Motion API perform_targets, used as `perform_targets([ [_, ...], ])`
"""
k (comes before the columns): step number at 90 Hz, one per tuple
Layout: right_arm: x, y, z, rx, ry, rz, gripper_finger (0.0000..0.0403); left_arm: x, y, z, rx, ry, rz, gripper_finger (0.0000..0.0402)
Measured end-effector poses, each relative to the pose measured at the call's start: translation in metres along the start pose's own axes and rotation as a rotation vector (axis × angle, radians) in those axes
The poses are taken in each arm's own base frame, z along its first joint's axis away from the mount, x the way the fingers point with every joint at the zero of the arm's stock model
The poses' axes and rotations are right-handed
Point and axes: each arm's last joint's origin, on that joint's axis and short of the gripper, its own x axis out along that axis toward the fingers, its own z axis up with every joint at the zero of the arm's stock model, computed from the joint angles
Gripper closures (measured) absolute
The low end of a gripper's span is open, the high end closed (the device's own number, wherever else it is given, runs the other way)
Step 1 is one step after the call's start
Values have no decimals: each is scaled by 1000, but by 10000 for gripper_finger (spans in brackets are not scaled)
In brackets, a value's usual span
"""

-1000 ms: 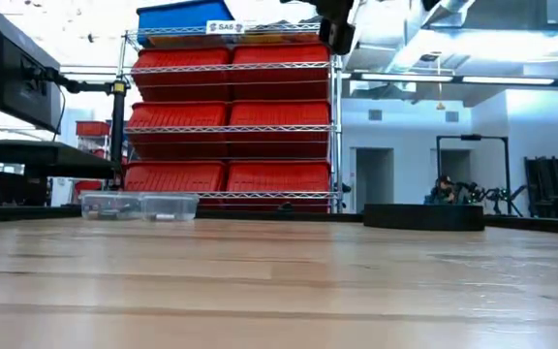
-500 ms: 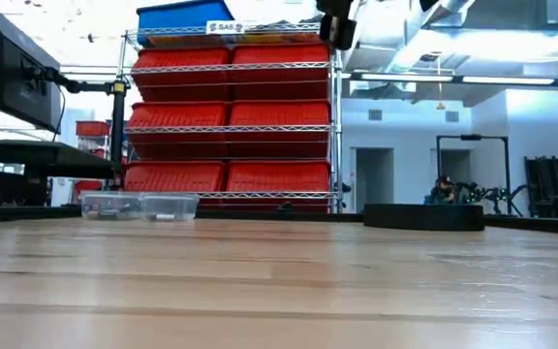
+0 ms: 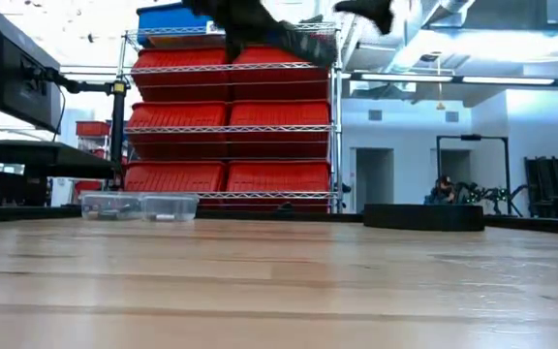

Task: Insert battery
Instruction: Move the remote to the left of the wall clock on the table

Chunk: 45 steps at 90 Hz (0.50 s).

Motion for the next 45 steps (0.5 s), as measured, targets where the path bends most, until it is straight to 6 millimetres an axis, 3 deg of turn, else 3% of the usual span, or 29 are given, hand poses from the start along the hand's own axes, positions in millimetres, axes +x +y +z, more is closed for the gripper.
perform_targets([
  [9,-14,-9,5,-57,-12,-65,43,34,39,-16,-225,76,29,345],
  [22,-18,-23,2,-37,42,-142,47,87,84,-41,-494,89,-38,345],
  [45,-24,-35,-4,-29,119,-212,47,133,146,-89,-779,80,47,345],
])
